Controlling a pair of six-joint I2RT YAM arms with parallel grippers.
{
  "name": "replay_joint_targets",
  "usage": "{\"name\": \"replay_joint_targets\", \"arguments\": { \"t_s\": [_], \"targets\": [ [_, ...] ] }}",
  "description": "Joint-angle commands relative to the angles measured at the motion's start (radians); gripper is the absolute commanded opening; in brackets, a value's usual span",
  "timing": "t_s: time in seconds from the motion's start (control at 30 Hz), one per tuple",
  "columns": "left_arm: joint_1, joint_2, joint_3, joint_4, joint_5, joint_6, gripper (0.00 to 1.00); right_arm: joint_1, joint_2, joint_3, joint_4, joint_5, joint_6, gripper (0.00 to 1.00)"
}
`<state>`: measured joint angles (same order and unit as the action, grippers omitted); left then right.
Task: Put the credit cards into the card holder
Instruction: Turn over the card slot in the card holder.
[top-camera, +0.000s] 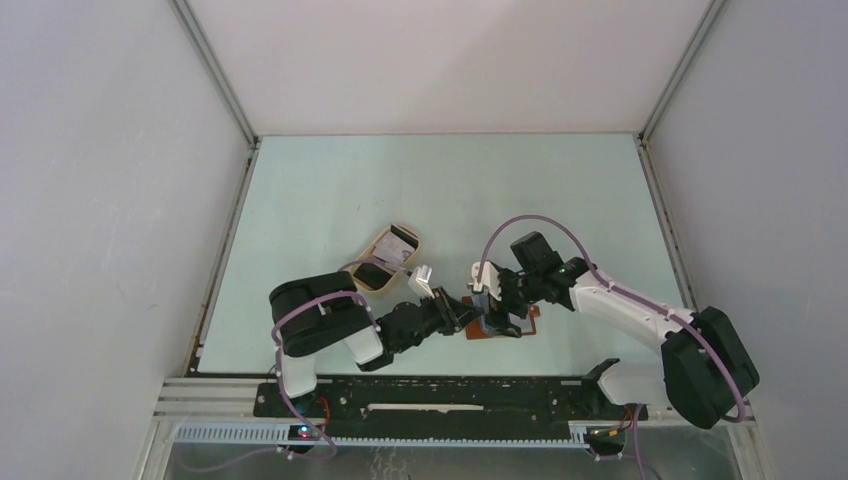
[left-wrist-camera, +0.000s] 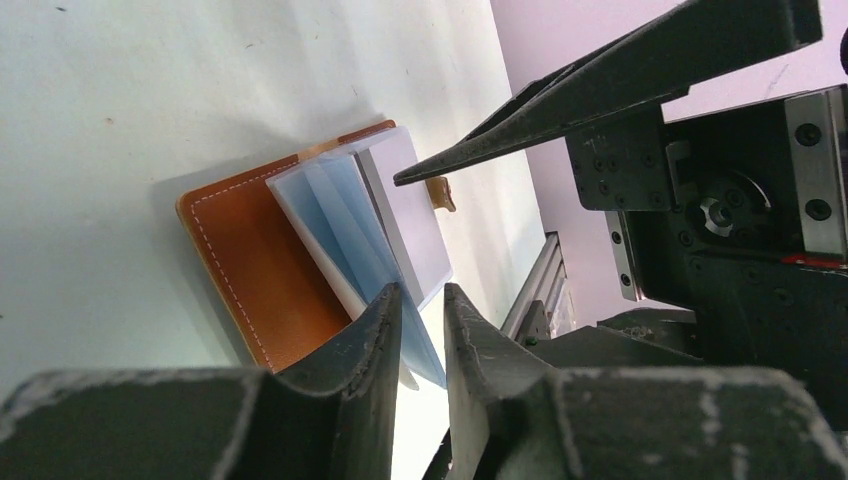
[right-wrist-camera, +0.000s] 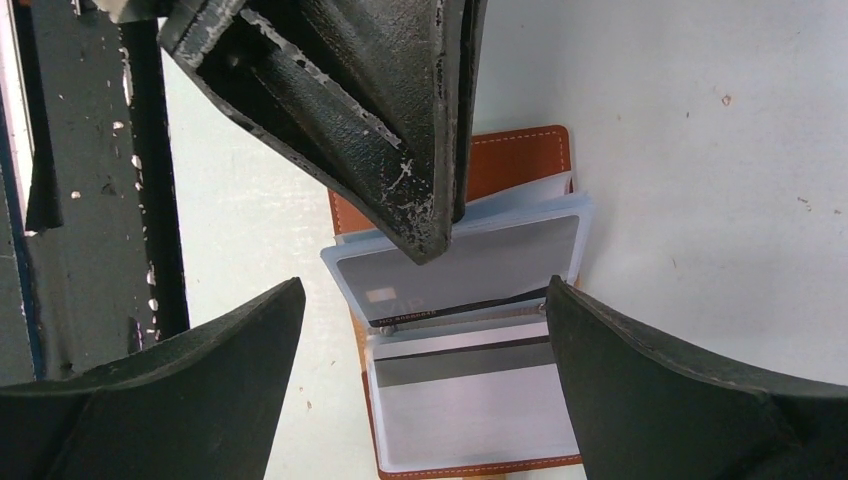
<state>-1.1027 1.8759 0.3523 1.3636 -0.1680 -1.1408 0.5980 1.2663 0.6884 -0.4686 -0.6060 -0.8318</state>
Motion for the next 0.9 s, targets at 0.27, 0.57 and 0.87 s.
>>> {"name": "replay_joint_targets", "arguments": {
  "t_s": [0.27,0.57,0.87],
  "targets": [
    [0.01,0.003,0.038,0.029,0.017,0.039,0.27,0.023,0.025,0.036,0.02,0.049,0.043,1.0],
    [0.01,0.002,0.039,0.029,0.019,0.038,0.27,0.056,0.046,0.035,0.053,0.101,0.069,1.0],
    [0.013,0.008,0.043,0.027,0.026,0.039,0.27,0.042,0.032,0.036,0.072,0.144,0.083,1.0]
  ]
}}
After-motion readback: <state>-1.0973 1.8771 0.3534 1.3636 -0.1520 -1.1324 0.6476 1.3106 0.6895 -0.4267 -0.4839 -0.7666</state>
